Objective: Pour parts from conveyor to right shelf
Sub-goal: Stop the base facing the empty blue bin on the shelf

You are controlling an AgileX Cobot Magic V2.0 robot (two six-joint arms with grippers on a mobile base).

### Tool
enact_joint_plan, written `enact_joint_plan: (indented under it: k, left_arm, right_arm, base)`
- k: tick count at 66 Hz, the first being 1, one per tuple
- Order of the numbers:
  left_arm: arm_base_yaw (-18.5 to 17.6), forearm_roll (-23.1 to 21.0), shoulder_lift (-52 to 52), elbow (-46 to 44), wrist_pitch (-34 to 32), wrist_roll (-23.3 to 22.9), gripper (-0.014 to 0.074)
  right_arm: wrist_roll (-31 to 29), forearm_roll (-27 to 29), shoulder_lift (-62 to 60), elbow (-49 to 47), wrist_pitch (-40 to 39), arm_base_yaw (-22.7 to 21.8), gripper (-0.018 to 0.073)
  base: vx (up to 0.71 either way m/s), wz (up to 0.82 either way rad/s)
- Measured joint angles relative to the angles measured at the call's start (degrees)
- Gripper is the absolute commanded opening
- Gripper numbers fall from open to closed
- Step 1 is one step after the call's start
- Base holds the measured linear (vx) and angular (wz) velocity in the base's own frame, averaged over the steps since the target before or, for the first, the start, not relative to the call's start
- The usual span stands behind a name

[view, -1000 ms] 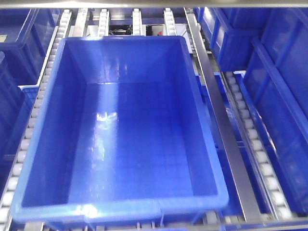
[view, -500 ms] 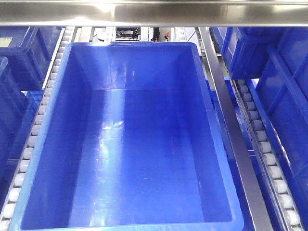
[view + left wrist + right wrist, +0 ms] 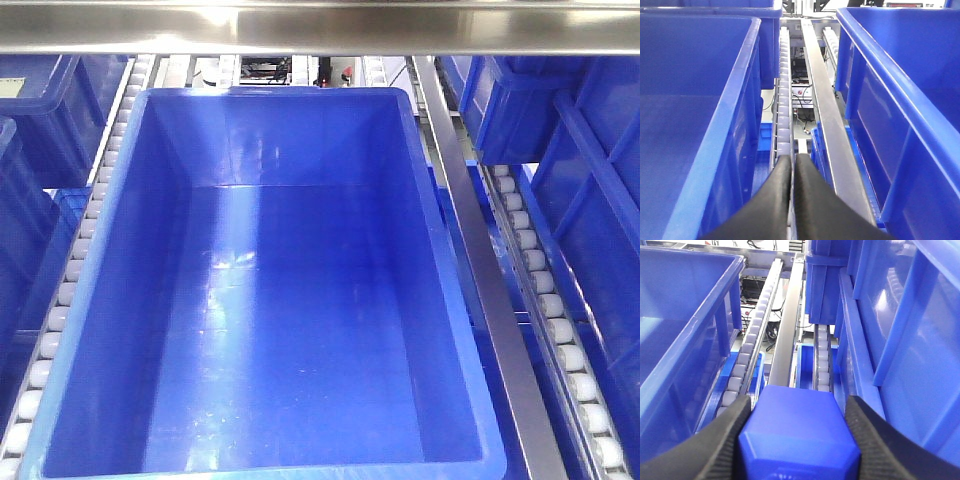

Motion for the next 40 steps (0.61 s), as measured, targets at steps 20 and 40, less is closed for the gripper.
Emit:
enact_joint_plan:
  k: [20, 40]
  left_arm:
    - [0.00, 0.00, 0.00, 0.00, 0.00, 0.00, -0.0006]
    - [0.00, 0.00, 0.00, 0.00, 0.00, 0.00, -0.0006]
  right_arm:
    - [0.00, 0.00, 0.00, 0.00, 0.00, 0.00, -0.0002]
    - [0.00, 1.41, 0.00, 0.00, -0.33, 0.00, -0.0002]
  base:
    - [0.00, 0.00]
    - [0.00, 0.00]
